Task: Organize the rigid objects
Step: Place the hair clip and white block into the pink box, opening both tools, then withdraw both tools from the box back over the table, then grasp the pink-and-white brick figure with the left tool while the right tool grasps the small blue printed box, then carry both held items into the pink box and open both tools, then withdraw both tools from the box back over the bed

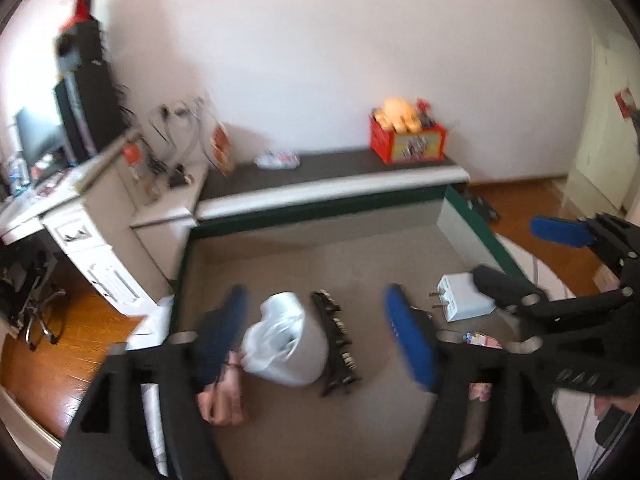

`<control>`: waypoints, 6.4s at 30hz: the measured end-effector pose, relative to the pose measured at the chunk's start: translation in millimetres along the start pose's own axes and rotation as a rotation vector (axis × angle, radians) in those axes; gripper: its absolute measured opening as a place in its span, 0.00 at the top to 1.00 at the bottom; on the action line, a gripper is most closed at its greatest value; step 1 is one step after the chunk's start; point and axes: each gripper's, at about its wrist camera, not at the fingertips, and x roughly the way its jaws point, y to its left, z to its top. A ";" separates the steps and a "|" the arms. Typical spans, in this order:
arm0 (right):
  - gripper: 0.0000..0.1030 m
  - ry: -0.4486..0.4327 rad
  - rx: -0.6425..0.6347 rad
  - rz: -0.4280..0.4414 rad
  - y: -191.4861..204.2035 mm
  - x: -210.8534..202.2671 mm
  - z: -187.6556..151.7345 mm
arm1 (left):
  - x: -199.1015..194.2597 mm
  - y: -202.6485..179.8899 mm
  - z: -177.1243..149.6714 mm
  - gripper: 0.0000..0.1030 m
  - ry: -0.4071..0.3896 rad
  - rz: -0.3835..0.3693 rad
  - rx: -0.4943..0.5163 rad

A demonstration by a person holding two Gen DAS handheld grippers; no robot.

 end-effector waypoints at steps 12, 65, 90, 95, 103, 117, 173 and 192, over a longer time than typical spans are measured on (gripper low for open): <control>0.16 -0.217 0.048 0.029 32.2 -139.5 -46.7 | -156.2 22.6 -49.7 0.00 -0.213 0.102 -0.042; 0.64 0.219 0.035 0.097 76.9 -89.0 -177.0 | -158.5 8.2 -140.1 0.00 0.019 0.021 -0.048; 0.85 0.185 0.059 0.133 35.2 -85.3 -175.5 | -104.2 -71.5 -159.9 0.39 0.198 -0.155 0.172; 0.85 0.185 0.064 0.132 34.9 -83.8 -174.4 | -95.7 -86.4 -164.6 0.59 0.246 -0.211 0.211; 0.85 0.182 0.060 0.130 34.9 -83.0 -173.6 | -92.6 -80.3 -165.9 0.63 0.245 -0.188 0.203; 0.85 0.105 0.054 0.163 42.8 -107.8 -164.3 | -118.2 -32.0 -138.5 0.63 0.146 -0.151 0.100; 0.84 0.195 -0.075 0.158 4.5 51.1 1.9 | 79.6 -37.2 27.4 0.62 0.241 -0.060 0.239; 0.21 -0.101 0.006 0.113 14.8 -90.0 -24.4 | -83.7 18.8 -14.6 0.00 -0.057 0.048 0.048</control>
